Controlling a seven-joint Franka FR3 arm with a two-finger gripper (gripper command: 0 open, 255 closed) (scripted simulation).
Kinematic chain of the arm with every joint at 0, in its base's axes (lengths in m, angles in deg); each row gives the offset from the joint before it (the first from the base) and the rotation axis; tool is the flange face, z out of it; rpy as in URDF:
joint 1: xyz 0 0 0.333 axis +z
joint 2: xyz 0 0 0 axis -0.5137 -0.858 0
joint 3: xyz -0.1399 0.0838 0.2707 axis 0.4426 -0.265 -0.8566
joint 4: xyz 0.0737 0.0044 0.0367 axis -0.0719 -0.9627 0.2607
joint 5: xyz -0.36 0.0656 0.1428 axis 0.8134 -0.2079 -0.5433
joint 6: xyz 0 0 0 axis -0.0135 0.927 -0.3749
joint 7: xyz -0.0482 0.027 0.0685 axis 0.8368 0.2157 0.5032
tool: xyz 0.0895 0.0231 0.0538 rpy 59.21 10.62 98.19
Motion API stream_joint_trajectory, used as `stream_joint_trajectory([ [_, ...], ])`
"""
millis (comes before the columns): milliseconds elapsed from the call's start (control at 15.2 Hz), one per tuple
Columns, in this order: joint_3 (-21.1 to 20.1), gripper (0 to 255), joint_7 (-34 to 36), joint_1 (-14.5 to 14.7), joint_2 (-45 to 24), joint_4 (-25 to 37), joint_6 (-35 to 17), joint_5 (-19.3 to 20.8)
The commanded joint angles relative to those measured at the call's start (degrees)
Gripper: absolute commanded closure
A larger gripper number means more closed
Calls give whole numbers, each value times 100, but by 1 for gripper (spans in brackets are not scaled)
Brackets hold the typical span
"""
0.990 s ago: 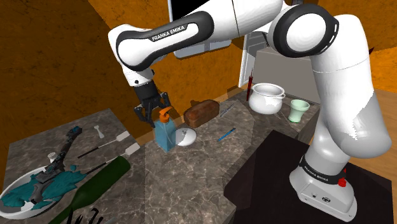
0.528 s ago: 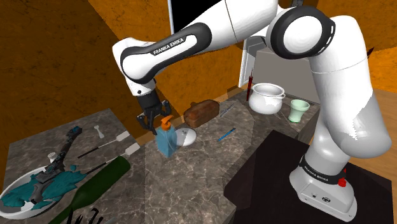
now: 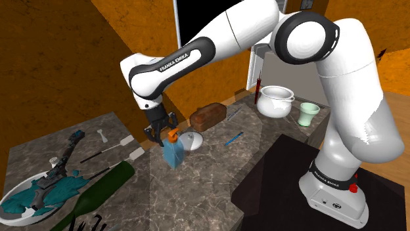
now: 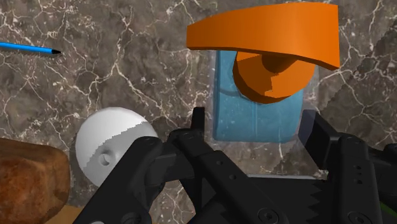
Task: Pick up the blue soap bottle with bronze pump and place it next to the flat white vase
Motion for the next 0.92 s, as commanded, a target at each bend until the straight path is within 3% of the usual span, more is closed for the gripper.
stream_joint_trajectory([
  [0, 6, 255, -6, -2, -56, -65, -125, 8],
  [858, 45, 255, -9, 22, -533, -329, -862, 66],
])
